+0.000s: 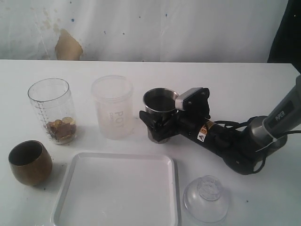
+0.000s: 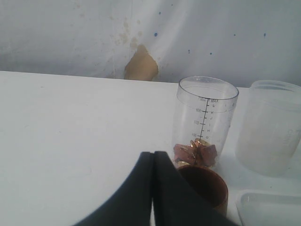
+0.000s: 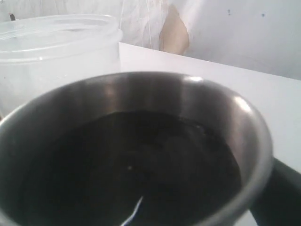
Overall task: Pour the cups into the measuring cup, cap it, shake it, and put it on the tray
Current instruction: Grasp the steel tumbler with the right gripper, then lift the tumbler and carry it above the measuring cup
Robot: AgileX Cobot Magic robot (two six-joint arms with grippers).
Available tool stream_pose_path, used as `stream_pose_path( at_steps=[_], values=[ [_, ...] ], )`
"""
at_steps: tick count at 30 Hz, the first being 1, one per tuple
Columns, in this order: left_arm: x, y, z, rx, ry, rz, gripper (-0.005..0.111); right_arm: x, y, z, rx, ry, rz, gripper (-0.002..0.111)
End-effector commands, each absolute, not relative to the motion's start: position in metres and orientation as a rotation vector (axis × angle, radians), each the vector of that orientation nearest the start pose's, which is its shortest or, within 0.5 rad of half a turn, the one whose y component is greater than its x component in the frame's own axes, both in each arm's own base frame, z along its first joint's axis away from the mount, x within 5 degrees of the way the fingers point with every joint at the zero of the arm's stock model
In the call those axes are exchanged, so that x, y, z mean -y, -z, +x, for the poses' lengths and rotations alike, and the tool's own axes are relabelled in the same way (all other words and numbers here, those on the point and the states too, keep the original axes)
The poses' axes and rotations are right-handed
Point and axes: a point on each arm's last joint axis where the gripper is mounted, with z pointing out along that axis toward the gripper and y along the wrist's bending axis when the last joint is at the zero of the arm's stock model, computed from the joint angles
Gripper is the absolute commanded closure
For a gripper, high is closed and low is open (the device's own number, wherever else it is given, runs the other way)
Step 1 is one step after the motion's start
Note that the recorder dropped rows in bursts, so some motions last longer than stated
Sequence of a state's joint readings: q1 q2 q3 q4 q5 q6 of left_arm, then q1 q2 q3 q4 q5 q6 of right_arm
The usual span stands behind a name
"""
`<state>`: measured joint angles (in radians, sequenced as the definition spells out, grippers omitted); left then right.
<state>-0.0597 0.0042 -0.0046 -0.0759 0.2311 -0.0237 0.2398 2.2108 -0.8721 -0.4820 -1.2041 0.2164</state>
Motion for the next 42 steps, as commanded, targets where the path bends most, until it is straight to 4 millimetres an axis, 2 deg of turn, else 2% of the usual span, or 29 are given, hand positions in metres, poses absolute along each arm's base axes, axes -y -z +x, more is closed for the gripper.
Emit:
stream_pose_path(
  at_steps=[1,2,3,4,5,6,9,11,12,15,18,19,20,23,25,31,34,42],
  values=[
    [0.005,-0.192,0.055,-1.717,0.133,-0.011,0.107,-0.129,-0.087,0.365,-1.584,-0.572,-0.499,0.034],
    [0.005,-0.192,0.055,-1.717,0.133,-0.011,0.107,-0.129,-0.087,0.365,-1.584,-0.572,-0.5,0.041],
    [0.005,-0.192,0.055,-1.717,0.133,-0.011,0.107,-0.129,-0.087,0.365,-1.586,-0.58,-0.499,0.055],
    [0.005,-0.192,0.055,-1.717,0.133,-0.011,0.107,-0.13,-0.087,0.364,-1.594,-0.606,-0.487,0.08],
    [0.005,-0.192,0.055,-1.717,0.133,-0.011,0.107,-0.13,-0.088,0.364,-1.598,-0.62,-0.475,0.091],
    [0.005,-0.192,0.055,-1.717,0.133,-0.011,0.107,-0.13,-0.091,0.364,-1.593,-0.627,-0.467,0.109],
    [0.005,-0.192,0.055,-1.717,0.133,-0.011,0.107,-0.13,-0.115,0.365,-1.54,-0.639,-0.452,0.108],
    [0.005,-0.192,0.055,-1.717,0.133,-0.011,0.107,-0.13,-0.139,0.365,-1.507,-0.632,-0.447,0.108],
    [0.005,-0.192,0.055,-1.717,0.133,-0.011,0.107,-0.129,-0.147,0.365,-1.516,-0.614,-0.454,0.108],
    [0.005,-0.192,0.055,-1.717,0.133,-0.011,0.107,-0.123,-0.187,0.361,-1.577,-0.525,-0.455,0.108],
    [0.005,-0.192,0.055,-1.717,0.133,-0.011,0.107,-0.12,-0.21,0.357,-1.583,-0.481,-0.459,0.108],
    [0.005,-0.192,0.055,-1.717,0.133,-0.011,0.107,-0.123,-0.227,0.354,-1.576,-0.473,-0.459,0.108],
    [0.005,-0.192,0.055,-1.717,0.133,-0.011,0.107,-0.126,-0.236,0.353,-1.577,-0.47,-0.458,0.108],
    [0.005,-0.192,0.055,-1.717,0.133,-0.011,0.107,-0.154,-0.266,0.353,-1.567,-0.47,-0.507,0.108],
    [0.005,-0.192,0.055,-1.717,0.133,-0.011,0.107,-0.173,-0.276,0.357,-1.596,-0.457,-0.531,0.108],
    [0.005,-0.192,0.055,-1.717,0.133,-0.011,0.107,-0.207,-0.288,0.364,-1.631,-0.449,-0.575,0.108],
    [0.005,-0.192,0.055,-1.717,0.133,-0.011,0.107,-0.229,-0.287,0.368,-1.664,-0.443,-0.608,0.108],
    [0.005,-0.192,0.055,-1.717,0.133,-0.011,0.107,-0.269,-0.284,0.373,-1.682,-0.362,-0.744,0.108]
  ],
)
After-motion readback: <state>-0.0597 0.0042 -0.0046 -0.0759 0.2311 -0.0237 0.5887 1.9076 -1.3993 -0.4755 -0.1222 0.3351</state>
